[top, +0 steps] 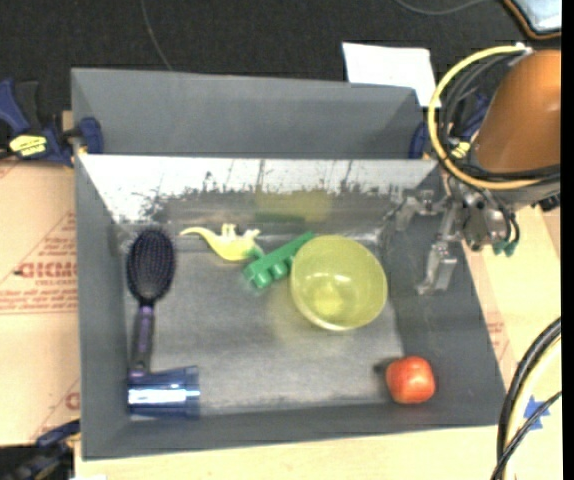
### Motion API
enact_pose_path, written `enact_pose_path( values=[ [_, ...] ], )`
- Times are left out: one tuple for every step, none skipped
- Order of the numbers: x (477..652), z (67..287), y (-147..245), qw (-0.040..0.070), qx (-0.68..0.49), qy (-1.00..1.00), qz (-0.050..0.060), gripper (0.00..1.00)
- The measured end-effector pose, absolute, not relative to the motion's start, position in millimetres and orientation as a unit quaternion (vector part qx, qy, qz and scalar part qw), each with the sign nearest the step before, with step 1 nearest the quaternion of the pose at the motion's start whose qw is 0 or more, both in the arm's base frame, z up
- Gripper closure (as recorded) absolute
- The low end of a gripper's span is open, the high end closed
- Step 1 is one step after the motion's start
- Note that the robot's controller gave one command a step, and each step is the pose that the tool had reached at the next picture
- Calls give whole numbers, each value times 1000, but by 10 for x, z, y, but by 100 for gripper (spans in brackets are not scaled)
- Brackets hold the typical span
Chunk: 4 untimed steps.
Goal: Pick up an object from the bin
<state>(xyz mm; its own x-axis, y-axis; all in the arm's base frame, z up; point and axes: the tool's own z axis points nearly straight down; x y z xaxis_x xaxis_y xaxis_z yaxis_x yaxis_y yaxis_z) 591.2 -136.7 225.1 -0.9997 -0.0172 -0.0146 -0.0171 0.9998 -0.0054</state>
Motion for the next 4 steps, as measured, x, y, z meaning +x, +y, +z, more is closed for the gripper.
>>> enact_pose_path(
  values=[
    [5997,1740,-1616,10,-2,1000,-3,0],
    [5736,1508,-1125,5,-54,999,-1,0],
    [5665,1201,-1209,12,10,1000,-4,0],
    [5574,854,-817,7,-84,996,-2,0]
  ],
)
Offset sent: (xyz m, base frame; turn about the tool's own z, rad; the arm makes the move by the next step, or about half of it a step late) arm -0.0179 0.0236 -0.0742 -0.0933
